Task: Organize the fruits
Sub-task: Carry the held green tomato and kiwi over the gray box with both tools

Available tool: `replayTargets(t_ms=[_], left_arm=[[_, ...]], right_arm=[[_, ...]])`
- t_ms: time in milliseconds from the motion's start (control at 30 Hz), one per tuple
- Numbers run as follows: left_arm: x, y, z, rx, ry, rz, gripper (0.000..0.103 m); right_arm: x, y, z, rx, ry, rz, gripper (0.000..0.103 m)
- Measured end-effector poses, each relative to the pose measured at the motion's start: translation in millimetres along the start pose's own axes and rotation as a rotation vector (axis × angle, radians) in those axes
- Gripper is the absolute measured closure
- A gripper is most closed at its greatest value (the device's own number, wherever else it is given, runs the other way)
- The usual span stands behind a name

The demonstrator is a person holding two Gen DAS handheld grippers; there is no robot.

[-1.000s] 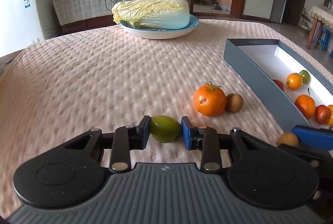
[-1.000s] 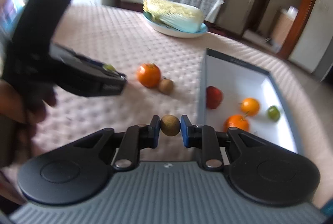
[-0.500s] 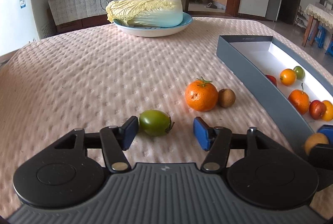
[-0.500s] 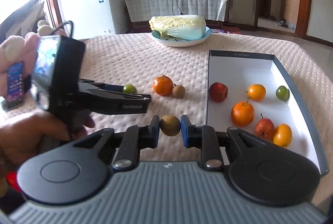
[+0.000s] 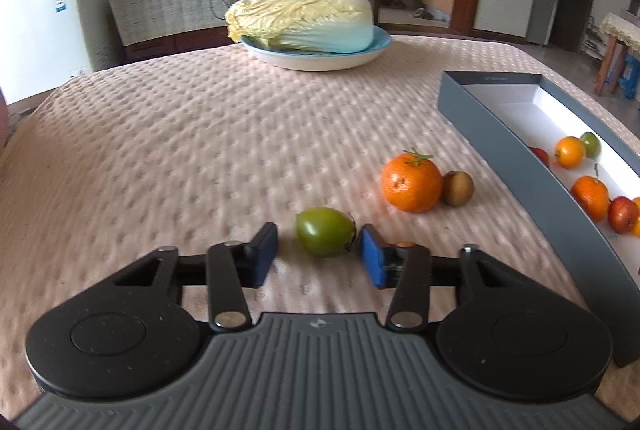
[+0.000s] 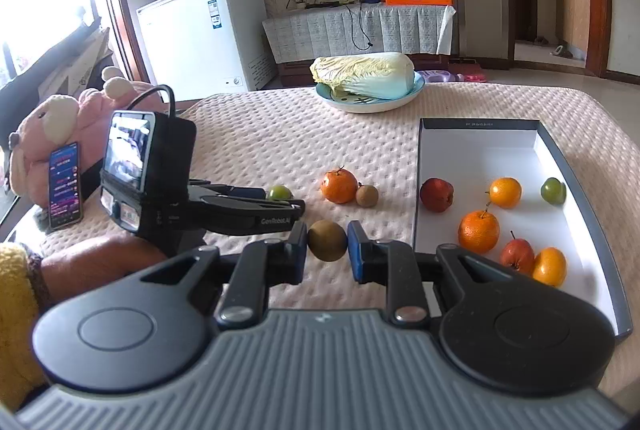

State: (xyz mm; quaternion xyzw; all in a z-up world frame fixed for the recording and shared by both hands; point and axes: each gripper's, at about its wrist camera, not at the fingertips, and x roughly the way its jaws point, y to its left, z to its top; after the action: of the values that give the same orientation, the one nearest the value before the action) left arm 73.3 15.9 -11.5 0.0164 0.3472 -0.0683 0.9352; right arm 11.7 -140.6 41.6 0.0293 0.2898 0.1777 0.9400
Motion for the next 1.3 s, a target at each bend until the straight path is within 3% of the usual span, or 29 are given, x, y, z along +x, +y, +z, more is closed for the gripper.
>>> replayTargets(t_ms=[133,633,1300], left_arm=[[-3.3,1.9,0.2,-0.028,0.007,0.011,0.069],[-29.7,2.6,-12.1,-0.055,0.043,0.085,0.071],[-84.8,-28.6,-18.9,-0.063,-0.014,0.049,0.07]], right_arm=[[-0.2,-3.4,1.4,0.013,-0.005,0.002,0.078],[5.5,-15.7,-5.3,0.075,0.023,0.017,0.078],[-8.2,-21.0,-8.8,0.1,0.007,0.084,0.078]])
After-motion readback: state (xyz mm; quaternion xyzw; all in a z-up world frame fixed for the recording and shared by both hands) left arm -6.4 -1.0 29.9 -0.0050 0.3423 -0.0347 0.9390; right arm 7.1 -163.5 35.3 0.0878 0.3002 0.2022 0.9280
